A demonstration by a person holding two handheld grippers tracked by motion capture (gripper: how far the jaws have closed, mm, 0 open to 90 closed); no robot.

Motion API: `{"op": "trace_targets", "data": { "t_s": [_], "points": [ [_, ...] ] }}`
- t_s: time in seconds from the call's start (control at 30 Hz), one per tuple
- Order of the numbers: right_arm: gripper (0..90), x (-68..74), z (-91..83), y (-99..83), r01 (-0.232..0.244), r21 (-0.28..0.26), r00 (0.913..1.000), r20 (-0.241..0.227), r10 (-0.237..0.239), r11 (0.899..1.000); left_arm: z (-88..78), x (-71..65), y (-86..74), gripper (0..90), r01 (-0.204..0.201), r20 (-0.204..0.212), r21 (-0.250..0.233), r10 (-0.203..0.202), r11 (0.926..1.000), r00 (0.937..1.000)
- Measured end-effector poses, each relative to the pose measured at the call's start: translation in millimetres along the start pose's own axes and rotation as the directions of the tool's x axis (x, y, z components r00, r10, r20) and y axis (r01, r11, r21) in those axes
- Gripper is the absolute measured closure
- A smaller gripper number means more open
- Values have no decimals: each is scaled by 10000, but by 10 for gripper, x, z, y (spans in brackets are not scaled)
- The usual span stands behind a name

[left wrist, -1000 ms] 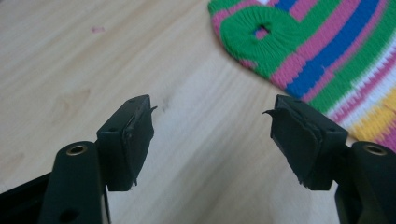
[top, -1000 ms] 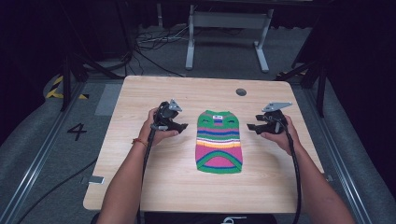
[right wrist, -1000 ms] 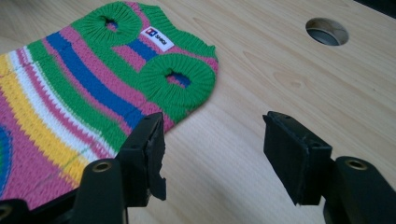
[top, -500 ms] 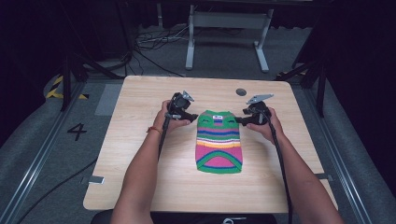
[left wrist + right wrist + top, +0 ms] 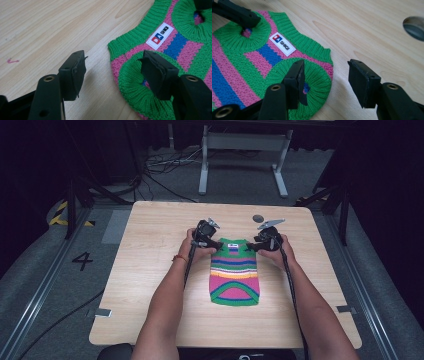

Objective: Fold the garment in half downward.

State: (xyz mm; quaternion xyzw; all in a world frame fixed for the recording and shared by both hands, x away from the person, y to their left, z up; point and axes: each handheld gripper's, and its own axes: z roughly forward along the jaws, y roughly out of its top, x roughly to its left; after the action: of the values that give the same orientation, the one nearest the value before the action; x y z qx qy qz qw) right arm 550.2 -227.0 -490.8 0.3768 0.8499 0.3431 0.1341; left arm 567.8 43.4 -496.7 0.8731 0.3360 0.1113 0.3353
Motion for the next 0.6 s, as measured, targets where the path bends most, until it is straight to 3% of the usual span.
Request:
{"op": "trace_targets", "data": {
  "t_s": [0.17, 0.27, 0.43, 0.47, 0.53, 0.6],
  "points": [
    [457, -8, 83, -26, -143, 115, 9999, 1, 143, 9998, 25, 52, -70, 347, 567, 97, -108, -566, 9983, 9984],
    [437, -12, 105, -33, -172, 136, 9998, 110, 170, 9998, 26, 53, -90, 350, 636, 138, -238, -633, 9977, 9979],
    [482, -28, 115, -46, -332, 14, 9993, -152, 332, 9994, 17, 28, -115, 356, 672, 69, -334, -670, 9972, 9977],
    [562, -17, 114, -40, -288, 12, 9992, -276, 288, 9996, 10, 22, -114, 423, 649, 152, -317, -644, 9974, 9978],
    [595, -10, 114, -36, -274, 5, 9991, -339, 274, 9996, 5, 15, -110, 453, 671, 305, -358, -660, 9971, 9974],
    [663, 8, 115, -24, -355, 50, 9983, -457, 357, 9994, -10, 24, -115, 577, 823, 645, -357, -799, 9960, 9947]
  ]
}}
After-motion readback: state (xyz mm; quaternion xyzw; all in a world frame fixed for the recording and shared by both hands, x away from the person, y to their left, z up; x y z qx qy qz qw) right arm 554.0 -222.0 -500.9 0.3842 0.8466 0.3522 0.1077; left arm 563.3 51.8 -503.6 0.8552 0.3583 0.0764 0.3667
